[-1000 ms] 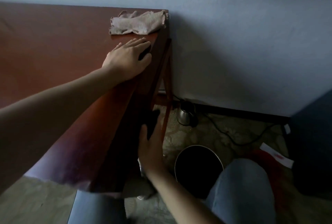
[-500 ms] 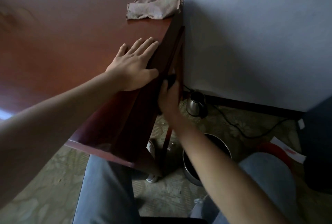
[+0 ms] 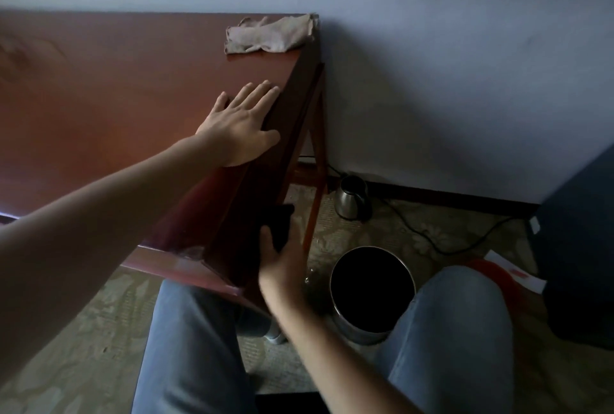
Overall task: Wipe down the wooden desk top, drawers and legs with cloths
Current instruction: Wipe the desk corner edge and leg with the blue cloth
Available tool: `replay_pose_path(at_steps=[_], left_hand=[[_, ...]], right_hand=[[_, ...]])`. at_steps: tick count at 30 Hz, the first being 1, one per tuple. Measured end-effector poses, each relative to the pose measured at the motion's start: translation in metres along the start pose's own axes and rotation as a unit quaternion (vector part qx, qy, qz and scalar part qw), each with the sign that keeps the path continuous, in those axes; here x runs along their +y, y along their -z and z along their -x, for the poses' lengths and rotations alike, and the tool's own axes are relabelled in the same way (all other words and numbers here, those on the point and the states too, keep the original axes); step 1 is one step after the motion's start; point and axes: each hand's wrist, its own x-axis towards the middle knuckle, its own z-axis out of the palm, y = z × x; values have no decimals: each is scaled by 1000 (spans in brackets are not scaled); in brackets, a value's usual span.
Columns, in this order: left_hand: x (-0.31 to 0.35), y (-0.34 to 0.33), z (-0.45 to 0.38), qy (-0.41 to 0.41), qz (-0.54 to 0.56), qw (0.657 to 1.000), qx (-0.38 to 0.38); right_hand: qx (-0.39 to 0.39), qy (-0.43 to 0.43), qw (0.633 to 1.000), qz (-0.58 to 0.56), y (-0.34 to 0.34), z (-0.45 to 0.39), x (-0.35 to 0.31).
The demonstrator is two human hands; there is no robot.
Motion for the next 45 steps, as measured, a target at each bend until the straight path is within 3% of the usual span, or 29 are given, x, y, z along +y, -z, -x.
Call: replay_pose_path(at_steps=[4, 7, 9, 13, 20, 27, 34, 40, 45], left_hand=[[0, -1, -1, -12, -15, 1000, 0], [5, 2, -6, -82, -44, 996, 15], [12, 6, -15, -126, -78, 989, 5], [27, 10, -49, -129, -163, 977, -54], [47, 15, -118, -153, -457, 864, -144], [56, -9, -166, -147, -567, 796, -152], [55, -24, -184, -126, -594, 766, -209], [54, -27, -187, -131, -601, 756, -223], [49, -31, -189, -133, -617, 745, -216]], right_hand=[[-42, 42, 996, 69, 7, 55, 12], [-101, 88, 986, 101, 39, 53, 2], [-127, 70, 987, 69, 59, 39, -1], [-57, 20, 998, -20, 84, -15, -6], [-15, 16, 1000, -14, 91, -150, -8], [55, 58, 997, 15, 82, -298, 7], [61, 138, 988, 23, 39, -417, 7], [125, 115, 985, 26, 8, -456, 89], [95, -20, 995, 0, 11, -472, 182]])
